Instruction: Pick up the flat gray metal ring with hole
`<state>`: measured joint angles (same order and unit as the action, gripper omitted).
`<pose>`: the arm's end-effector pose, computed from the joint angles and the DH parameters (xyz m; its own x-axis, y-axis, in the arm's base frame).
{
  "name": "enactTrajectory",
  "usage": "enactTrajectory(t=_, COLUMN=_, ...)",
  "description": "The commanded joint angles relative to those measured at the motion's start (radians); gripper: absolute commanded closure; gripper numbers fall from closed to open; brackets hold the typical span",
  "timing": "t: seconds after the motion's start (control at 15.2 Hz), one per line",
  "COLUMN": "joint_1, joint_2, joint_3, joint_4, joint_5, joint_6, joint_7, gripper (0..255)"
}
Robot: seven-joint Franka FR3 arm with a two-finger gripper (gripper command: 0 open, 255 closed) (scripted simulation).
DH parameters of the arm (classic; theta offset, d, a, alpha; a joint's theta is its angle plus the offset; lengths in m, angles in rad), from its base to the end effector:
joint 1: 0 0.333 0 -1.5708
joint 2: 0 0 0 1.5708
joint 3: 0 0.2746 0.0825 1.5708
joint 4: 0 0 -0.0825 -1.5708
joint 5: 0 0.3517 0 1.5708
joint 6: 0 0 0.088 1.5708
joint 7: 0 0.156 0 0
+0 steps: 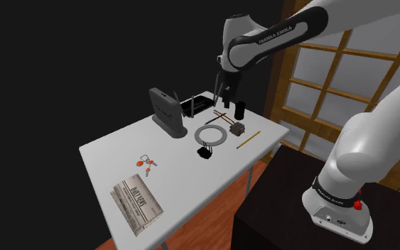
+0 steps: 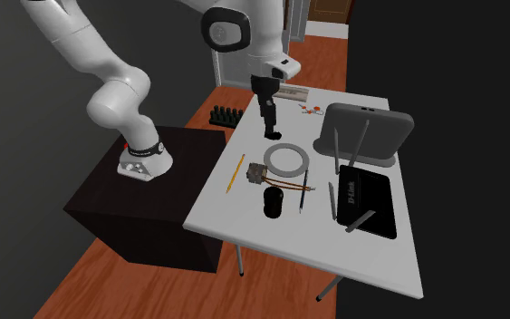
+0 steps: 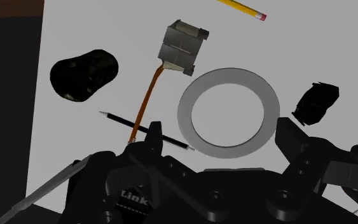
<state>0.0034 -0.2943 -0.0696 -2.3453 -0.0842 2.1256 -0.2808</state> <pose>0.4475 -0.0366 0.3812 0.9648 0.2572 0.0551 0.2531 -0.9647 0.0726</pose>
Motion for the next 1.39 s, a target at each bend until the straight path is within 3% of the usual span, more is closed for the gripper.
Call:
enactTrajectory(t=0.0, joint_1=0.004, joint_2=0.078, joint_3=-0.006, joint_4=0.017, joint_5=0.011, joint_6=0.053, joint_7=-0.013, gripper=0)
enactTrajectory(t=0.79, joint_1=-0.015, joint_2=0.533, joint_3=-0.024, joint_4=0.213, joint_5=0.116, joint_6=0.25, joint_7=-0.153, gripper=0)
enactTrajectory(t=1.32, joint_1=-0.02, joint_2=0.606, joint_3=-0.018, joint_4=0.198, joint_5=0.127, joint_6=0.338, joint_7=-0.16, gripper=0)
